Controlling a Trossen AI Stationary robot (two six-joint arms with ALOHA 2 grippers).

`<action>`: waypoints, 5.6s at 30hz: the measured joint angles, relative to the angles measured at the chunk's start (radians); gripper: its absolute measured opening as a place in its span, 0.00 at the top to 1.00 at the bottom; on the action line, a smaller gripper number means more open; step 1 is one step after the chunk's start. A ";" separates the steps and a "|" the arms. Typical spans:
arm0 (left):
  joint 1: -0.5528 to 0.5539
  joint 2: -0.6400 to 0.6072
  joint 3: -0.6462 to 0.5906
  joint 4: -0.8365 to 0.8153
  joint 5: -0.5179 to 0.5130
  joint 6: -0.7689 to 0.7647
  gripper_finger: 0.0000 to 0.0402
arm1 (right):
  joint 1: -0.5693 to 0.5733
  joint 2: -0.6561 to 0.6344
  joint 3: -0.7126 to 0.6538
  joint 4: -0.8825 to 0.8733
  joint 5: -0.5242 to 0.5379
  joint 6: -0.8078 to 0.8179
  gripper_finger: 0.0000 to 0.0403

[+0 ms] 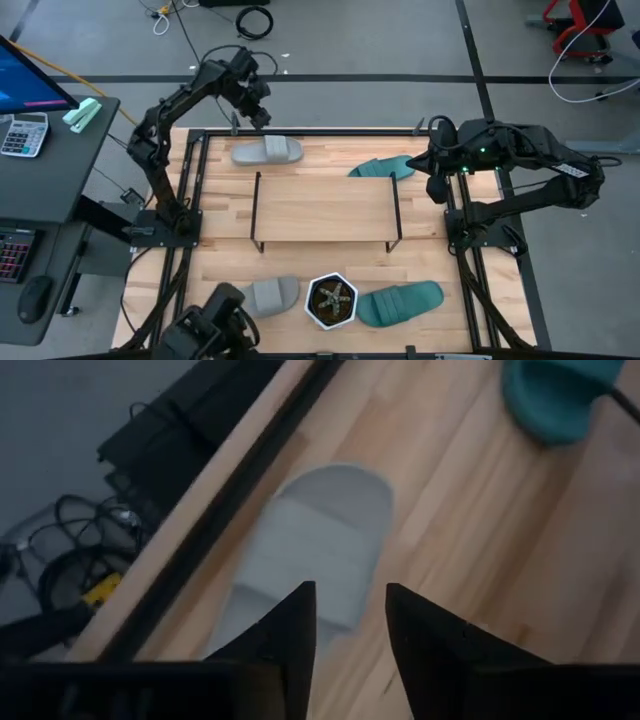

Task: Pick and place slides into the shelf
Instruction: Put the top gray slide on the shelf

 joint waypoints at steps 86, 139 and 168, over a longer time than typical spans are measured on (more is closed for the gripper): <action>-0.021 0.250 -0.172 0.261 0.081 -0.401 0.82 | 0.001 0.012 0.000 0.011 -0.062 0.068 0.96; -0.117 -0.419 -0.172 0.395 0.222 -0.633 0.97 | 0.000 0.012 0.000 0.012 -0.063 0.041 0.96; -0.778 -0.556 -0.172 0.555 -0.460 -0.978 0.97 | 0.001 0.012 0.000 0.025 -0.078 0.016 0.96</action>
